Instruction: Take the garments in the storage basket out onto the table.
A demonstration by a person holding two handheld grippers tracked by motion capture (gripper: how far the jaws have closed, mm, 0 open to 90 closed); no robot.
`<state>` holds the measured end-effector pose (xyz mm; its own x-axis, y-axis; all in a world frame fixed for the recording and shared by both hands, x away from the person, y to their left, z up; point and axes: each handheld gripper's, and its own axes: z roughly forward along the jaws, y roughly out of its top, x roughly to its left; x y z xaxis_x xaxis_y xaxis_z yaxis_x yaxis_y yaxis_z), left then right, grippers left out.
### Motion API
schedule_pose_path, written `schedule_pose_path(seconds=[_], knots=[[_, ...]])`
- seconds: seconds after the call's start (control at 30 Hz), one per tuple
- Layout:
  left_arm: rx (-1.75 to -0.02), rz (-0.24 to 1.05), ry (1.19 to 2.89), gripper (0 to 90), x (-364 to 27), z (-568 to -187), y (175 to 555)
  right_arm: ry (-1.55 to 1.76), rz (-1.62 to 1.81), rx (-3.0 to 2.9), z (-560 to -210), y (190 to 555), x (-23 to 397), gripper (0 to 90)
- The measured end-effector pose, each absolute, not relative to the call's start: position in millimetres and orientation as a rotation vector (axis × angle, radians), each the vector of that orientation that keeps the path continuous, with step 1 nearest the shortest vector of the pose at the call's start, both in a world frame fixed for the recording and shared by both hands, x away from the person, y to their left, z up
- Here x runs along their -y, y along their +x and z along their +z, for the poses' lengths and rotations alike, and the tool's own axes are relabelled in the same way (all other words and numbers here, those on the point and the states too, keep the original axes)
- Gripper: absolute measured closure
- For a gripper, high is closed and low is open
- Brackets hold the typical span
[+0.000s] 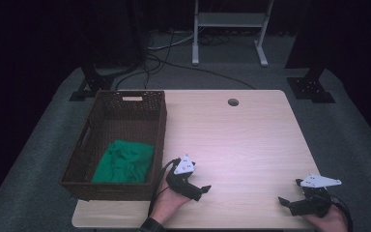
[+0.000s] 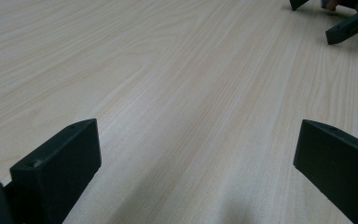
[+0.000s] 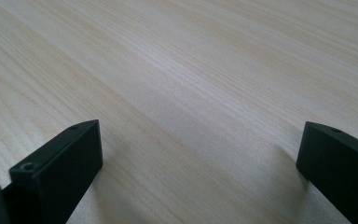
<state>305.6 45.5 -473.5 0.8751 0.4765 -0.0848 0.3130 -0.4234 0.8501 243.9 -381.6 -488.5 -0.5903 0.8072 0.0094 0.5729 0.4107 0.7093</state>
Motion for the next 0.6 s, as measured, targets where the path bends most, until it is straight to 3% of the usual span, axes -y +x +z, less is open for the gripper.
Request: schedule_pose_path(seconds=[0.6], knots=[[-0.579,0.222,2.007,0.0,-48.1,-468.2,309.6,1.193,0.979,-2.336,-488.5,243.9,381.5,0.0]])
